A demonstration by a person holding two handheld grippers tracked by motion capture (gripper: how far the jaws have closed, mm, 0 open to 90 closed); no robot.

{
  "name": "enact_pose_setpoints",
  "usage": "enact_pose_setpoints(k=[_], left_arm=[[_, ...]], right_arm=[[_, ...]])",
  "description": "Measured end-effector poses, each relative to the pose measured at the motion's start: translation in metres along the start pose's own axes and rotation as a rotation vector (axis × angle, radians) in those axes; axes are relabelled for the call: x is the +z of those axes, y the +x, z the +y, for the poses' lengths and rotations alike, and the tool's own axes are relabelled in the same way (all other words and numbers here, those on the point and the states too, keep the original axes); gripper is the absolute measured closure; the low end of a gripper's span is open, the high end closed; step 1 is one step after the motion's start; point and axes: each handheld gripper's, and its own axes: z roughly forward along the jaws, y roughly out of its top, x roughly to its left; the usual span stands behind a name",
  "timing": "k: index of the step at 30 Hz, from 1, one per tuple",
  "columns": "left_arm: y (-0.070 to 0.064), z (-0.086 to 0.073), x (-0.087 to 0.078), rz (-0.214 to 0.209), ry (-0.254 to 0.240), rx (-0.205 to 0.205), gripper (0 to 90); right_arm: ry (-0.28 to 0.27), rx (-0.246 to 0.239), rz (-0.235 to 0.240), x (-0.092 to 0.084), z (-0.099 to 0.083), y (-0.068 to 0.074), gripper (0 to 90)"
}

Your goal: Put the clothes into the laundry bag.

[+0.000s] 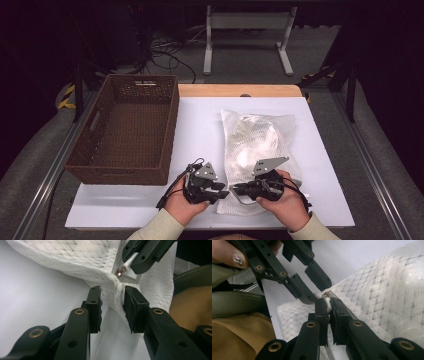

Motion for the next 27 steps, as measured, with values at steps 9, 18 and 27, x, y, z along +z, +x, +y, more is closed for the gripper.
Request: enact_pose_setpoints(k=[9, 18, 27], left_arm=[[-0.0028, 0.0019, -0.0013, 0.017, -0.009, 0.038, 87.7], [-0.0053, 0.0021, -0.0008, 0.030, 0.001, 0.057, 87.9], [-0.0062, 0.0021, -0.0005, 0.032, -0.004, 0.058, 87.9]], right_arm=[[-0.010, -0.005, 0.012, 0.0019, -0.0002, -0.0006, 83.4], [-0.034, 0.015, 0.033, 0.0031, -0.0002, -0.0005, 80.0], [-0.027, -0.003, 0.010, 0.0031, 0.0002, 0.0003, 84.4]])
